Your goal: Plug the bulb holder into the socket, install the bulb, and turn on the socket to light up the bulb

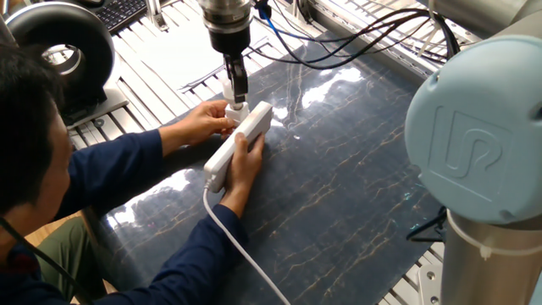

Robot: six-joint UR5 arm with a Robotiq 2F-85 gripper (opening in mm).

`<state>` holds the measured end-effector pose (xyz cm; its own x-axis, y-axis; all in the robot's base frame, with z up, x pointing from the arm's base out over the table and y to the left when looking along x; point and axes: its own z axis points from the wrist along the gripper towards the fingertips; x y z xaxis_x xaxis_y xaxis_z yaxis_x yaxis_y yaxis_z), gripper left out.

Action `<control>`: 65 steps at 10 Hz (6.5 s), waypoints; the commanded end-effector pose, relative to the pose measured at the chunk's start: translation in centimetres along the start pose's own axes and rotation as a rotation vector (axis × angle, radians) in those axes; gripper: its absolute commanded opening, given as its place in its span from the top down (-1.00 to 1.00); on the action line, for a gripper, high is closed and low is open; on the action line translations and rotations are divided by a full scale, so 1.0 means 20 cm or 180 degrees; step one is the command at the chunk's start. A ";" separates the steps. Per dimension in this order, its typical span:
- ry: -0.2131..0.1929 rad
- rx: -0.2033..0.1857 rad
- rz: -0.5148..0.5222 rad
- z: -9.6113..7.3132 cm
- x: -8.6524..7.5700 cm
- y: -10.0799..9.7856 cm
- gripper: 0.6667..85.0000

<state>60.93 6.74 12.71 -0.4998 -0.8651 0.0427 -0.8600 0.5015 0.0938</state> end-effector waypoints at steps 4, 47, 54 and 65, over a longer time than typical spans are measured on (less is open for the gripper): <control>-0.0072 -0.0189 0.0691 -0.01 -0.03 0.06 0.99; -0.0221 -0.0507 0.3508 -0.03 -0.13 -0.05 -0.30; -0.0190 -0.0335 0.3200 -0.03 -0.08 -0.09 -0.39; -0.0347 -0.0217 0.2607 -0.06 -0.10 -0.09 -0.38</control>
<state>63.28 7.35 13.46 -0.9871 -0.1499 0.0565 -0.1411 0.9805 0.1370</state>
